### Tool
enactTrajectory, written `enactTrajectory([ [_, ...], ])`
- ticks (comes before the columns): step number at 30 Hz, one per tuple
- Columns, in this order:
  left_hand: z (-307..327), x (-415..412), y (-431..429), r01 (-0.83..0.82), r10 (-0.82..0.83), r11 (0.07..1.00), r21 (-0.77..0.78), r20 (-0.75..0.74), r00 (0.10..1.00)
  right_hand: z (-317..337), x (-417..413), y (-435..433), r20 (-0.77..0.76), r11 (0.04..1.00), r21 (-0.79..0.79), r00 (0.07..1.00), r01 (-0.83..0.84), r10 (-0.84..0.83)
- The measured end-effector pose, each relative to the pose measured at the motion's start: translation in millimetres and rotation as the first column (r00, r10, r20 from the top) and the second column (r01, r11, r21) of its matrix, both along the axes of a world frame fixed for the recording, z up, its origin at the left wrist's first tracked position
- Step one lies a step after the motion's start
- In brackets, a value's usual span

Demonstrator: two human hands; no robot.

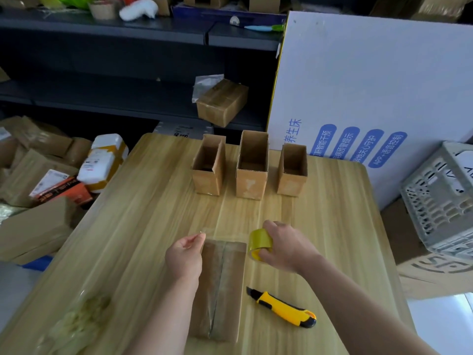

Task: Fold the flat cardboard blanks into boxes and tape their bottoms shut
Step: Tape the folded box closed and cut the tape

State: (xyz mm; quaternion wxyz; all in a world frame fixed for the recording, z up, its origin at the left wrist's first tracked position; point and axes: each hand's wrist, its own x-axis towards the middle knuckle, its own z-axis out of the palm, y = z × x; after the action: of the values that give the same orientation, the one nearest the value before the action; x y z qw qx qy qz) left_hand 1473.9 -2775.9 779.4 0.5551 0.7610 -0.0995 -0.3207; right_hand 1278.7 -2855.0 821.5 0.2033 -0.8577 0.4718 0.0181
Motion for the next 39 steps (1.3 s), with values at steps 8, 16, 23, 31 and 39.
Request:
enactTrajectory([
  [8, -12.8, 0.3, -0.7, 0.001, -0.001, 0.999, 0.046, -0.003, 1.0, -7.6, 1.5, 2.7, -0.029, 1.0, 0.001, 1.0, 0.006, -0.006],
  [16, -13.8, -2.6, -3.4, -0.006, 0.003, 0.995, 0.097, 0.036, 0.999, -8.7, 3.5, 4.5, -0.042, 1.0, 0.018, 0.999, 0.014, -0.014],
  [23, -11.7, -7.3, -2.8, 0.039, -0.055, 0.989, 0.143, 0.105, 0.993, -11.0, 2.3, 7.0, -0.038, 0.999, 0.024, 0.999, 0.031, -0.03],
  [31, -10.4, -4.6, -2.5, 0.089, -0.111, 0.98, 0.177, 0.121, 0.986, -16.1, 3.1, 9.0, -0.02, 0.998, 0.041, 0.998, 0.057, -0.056],
  [39, -8.0, -3.8, -1.5, 0.075, -0.079, 0.985, 0.158, 0.023, 0.997, -18.6, 2.7, 11.8, -0.017, 0.996, 0.044, 0.997, 0.072, -0.071],
])
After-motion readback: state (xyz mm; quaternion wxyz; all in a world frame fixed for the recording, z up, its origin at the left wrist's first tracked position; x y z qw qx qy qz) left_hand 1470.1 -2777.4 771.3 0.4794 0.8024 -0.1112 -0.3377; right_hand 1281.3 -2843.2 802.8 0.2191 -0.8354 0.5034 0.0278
